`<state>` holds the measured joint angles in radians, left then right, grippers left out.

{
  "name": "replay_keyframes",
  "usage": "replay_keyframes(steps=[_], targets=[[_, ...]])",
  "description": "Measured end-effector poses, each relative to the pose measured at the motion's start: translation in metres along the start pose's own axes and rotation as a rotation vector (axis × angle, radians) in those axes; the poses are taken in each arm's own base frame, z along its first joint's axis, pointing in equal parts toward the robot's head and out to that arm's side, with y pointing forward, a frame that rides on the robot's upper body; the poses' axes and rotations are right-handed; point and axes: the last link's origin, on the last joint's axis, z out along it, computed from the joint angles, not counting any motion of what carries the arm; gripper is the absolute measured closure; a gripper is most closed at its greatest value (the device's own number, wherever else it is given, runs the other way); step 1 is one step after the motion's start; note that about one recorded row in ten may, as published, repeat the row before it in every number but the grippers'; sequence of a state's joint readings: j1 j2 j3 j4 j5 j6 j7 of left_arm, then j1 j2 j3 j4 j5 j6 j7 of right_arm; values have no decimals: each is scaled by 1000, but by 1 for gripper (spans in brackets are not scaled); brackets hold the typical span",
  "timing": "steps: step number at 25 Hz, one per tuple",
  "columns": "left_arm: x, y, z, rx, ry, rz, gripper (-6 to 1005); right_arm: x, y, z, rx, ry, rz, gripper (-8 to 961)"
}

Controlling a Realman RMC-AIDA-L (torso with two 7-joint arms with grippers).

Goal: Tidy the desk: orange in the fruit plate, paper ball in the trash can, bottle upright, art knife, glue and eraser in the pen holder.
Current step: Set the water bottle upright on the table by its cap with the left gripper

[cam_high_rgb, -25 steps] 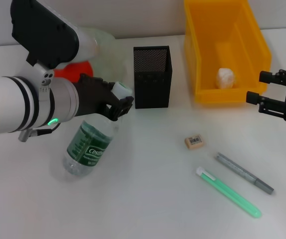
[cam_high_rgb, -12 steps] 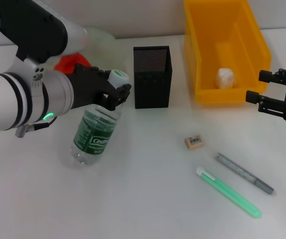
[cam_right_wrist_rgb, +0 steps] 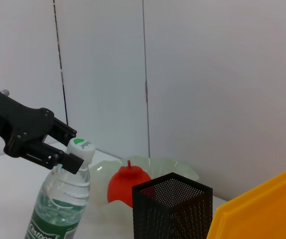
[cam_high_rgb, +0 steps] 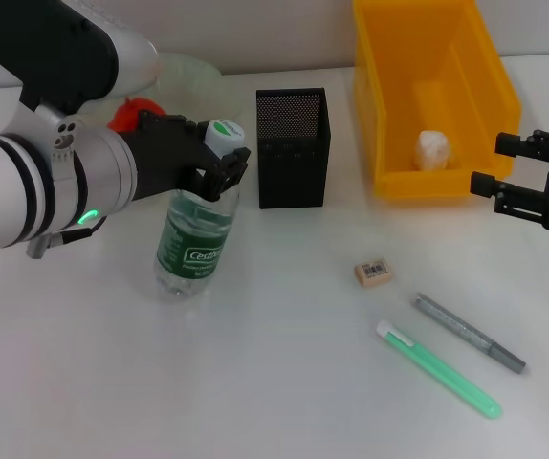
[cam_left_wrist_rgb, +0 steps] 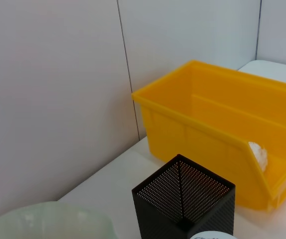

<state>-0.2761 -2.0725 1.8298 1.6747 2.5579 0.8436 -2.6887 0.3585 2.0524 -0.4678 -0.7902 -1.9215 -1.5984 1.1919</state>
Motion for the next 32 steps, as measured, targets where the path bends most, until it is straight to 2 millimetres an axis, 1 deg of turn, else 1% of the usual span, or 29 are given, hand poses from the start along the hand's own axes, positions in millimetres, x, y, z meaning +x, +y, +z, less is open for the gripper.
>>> replay_keyframes(steps=[11, 26, 32], targets=[[5, -2, -5, 20, 42, 0, 558, 1, 1, 0, 9, -6, 7, 285], [0, -4, -6, 29, 41, -15, 558, 2, 1, -3, 18, -10, 13, 285], [-1, -4, -11, 39, 50, -23, 558, 3, 1, -3, 20, -10, 14, 285]])
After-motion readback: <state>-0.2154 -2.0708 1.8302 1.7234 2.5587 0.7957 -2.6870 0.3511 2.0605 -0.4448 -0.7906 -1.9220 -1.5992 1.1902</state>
